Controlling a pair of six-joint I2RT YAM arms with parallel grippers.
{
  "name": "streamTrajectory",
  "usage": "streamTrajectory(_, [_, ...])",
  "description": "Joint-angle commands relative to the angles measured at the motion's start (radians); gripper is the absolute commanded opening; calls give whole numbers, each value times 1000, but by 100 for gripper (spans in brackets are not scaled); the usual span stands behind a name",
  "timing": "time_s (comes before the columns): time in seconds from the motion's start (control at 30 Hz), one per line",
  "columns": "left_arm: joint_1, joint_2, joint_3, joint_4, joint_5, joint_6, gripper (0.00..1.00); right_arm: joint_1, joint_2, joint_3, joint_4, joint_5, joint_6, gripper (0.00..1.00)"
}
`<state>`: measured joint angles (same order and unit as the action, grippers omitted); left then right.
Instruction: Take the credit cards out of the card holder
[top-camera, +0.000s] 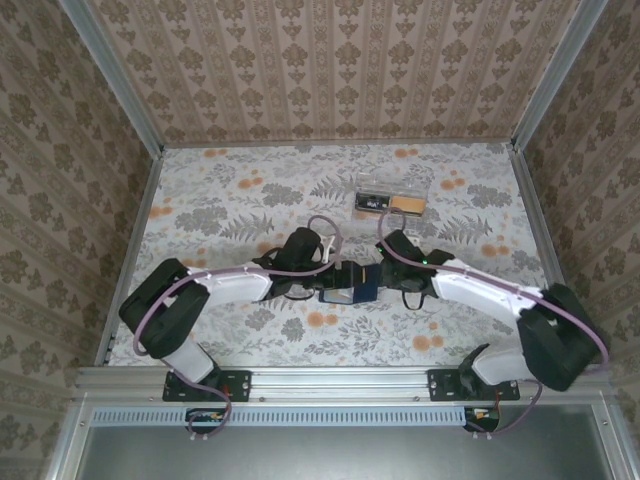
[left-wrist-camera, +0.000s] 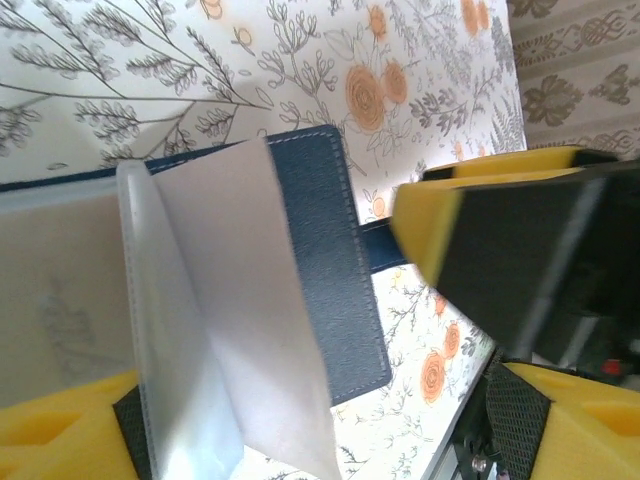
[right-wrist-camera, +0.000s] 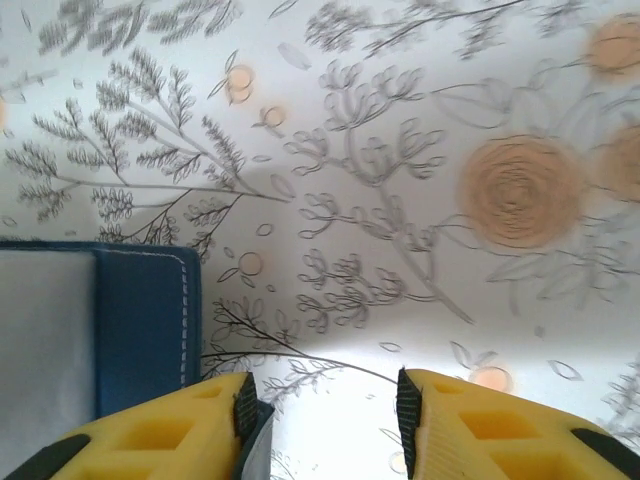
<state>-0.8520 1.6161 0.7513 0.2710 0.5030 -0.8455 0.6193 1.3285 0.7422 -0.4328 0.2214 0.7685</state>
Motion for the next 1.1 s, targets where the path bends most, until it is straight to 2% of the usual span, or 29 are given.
streamTrajectory(0.0, [-30, 53, 53, 36, 31, -10, 79, -16, -96, -46, 17, -3, 35, 46])
streamTrajectory(0.23, [-51, 98, 100, 33, 20, -23, 72, -16, -143, -75, -1, -44, 43, 44])
streamTrajectory(0.3, [-52, 99, 104, 35, 19, -24, 64, -16, -143, -95, 18, -73, 55, 42])
streamTrajectory(0.5, [-69, 127, 128, 45, 26, -26, 59, -16, -99, -160, 121, -134, 73, 32])
streamTrajectory(0.67, [-92, 182, 163, 59, 50, -36, 58, -16, -50, -162, 151, -142, 72, 32])
streamTrajectory(0.83, [-103, 227, 162, 93, 63, -62, 53, -27, -46, -155, 156, -147, 70, 34])
streamTrajectory(1.07, [-102, 244, 141, 116, 63, -78, 52, -98, -47, -153, 218, -235, 64, 35])
